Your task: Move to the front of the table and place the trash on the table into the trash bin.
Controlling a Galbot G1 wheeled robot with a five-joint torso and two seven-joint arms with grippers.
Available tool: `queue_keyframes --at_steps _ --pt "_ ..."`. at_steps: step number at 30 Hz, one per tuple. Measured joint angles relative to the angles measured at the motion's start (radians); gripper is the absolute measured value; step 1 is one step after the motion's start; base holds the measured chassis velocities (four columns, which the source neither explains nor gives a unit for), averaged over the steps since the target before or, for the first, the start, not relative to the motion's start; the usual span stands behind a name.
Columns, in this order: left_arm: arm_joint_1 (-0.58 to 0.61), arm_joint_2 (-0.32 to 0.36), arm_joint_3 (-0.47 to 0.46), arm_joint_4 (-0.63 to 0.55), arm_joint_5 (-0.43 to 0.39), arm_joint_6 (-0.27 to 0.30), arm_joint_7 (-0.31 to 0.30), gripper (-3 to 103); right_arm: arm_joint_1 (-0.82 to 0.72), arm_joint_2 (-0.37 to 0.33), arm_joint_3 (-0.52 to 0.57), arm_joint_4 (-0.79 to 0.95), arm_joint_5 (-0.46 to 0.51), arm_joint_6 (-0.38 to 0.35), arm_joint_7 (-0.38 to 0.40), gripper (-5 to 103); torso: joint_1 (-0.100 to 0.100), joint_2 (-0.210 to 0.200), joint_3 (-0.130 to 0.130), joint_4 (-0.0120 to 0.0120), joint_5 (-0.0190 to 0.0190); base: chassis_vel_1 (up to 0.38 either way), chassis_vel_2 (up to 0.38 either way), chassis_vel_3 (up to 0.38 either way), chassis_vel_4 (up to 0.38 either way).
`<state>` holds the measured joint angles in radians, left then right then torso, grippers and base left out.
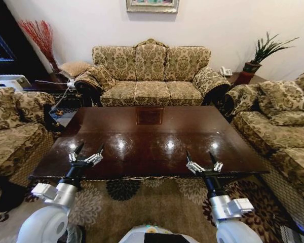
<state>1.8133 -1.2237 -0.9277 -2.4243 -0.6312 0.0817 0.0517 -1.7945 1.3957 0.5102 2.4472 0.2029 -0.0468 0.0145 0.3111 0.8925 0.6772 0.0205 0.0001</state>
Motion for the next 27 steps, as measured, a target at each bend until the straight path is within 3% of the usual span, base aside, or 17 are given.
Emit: queue_keyframes --at_steps 27 --pt "0.003 -0.003 -0.005 -0.001 -0.003 0.004 0.005 100 0.001 -0.004 -0.002 -0.003 0.005 0.006 -0.001 100 0.0 0.0 0.0 -0.0002 -0.0001 0.0 0.0 0.0 0.0"
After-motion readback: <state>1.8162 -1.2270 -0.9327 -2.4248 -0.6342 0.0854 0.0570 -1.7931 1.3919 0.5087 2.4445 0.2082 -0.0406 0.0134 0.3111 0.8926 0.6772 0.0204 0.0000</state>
